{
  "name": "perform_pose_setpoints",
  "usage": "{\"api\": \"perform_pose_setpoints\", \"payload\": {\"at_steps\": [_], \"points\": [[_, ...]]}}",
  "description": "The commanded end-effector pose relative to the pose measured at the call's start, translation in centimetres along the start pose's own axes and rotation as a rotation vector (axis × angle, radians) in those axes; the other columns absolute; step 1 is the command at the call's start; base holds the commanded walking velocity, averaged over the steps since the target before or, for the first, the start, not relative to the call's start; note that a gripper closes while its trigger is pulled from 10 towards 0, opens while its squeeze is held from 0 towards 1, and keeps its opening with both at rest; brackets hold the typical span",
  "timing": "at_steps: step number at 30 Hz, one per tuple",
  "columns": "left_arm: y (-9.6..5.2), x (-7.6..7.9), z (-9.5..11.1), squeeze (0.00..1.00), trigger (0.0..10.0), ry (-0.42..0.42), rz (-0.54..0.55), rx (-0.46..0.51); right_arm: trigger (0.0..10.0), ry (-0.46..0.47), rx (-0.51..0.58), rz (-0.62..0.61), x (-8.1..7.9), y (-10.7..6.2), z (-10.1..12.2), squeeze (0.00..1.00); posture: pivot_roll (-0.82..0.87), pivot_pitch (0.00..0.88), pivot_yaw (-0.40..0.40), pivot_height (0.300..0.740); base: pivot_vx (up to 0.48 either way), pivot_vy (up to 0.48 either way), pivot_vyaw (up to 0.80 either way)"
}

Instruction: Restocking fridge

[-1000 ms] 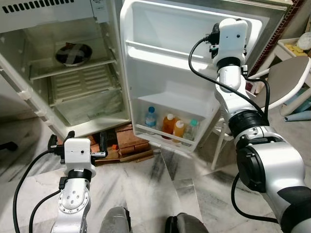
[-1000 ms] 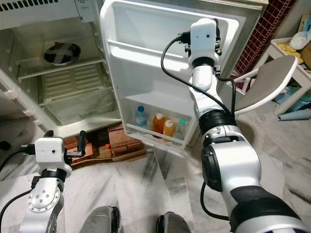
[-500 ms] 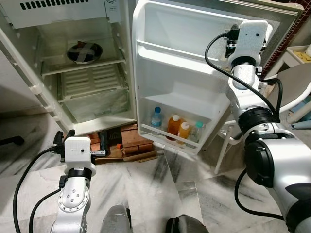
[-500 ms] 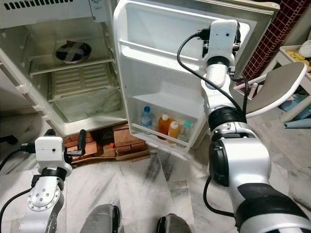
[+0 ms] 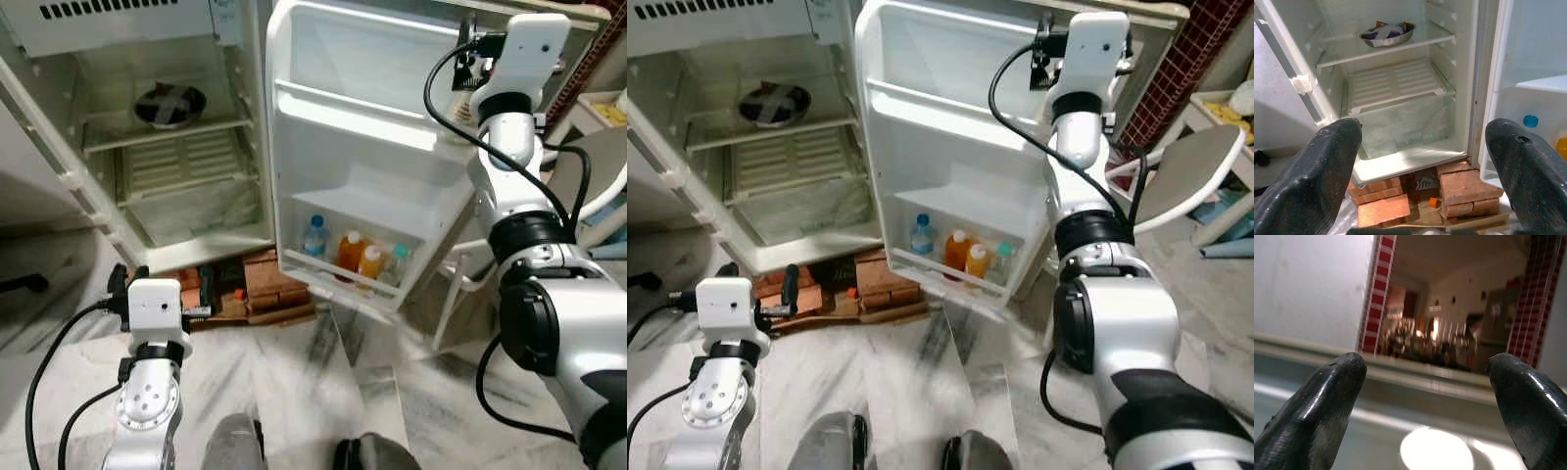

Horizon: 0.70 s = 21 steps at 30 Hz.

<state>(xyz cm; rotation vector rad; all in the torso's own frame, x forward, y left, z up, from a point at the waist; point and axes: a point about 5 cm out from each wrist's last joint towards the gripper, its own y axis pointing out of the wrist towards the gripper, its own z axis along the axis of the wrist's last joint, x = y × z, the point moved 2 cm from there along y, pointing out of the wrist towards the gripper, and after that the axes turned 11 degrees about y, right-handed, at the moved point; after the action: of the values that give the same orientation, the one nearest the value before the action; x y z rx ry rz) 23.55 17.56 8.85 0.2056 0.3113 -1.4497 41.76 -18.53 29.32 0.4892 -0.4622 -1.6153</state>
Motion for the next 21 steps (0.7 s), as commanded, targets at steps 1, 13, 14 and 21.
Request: {"api": "perform_pose_setpoints", "payload": {"at_steps": [1,13,14,21], "points": [[0.0,0.1,-0.4,0.00,10.0,0.000,0.002,-0.022,10.0,0.013,0.048,0.032,0.2,-0.1,0.7,1.00,0.18,0.086,-0.032,0.740,0.000,0.000,0.00],[0.3,-0.1,-0.3,0.00,10.0,-0.010,0.009,-0.012,10.0,-0.047,0.056,0.158,0.8,-3.8,-0.3,1.00,0.16,0.083,-0.028,0.740,0.000,0.000,0.00],[0.2,0.0,-0.3,0.00,10.0,-0.010,0.008,-0.012,10.0,-0.066,0.053,0.148,1.1,-4.5,-0.6,1.00,0.16,0.082,-0.027,0.740,0.000,0.000,0.00],[0.5,0.5,0.0,0.00,10.0,0.021,-0.012,0.001,10.0,-0.081,-0.105,0.065,1.7,-11.7,-4.1,1.00,0.14,0.079,-0.012,0.740,0.000,-0.069,0.00]]}}
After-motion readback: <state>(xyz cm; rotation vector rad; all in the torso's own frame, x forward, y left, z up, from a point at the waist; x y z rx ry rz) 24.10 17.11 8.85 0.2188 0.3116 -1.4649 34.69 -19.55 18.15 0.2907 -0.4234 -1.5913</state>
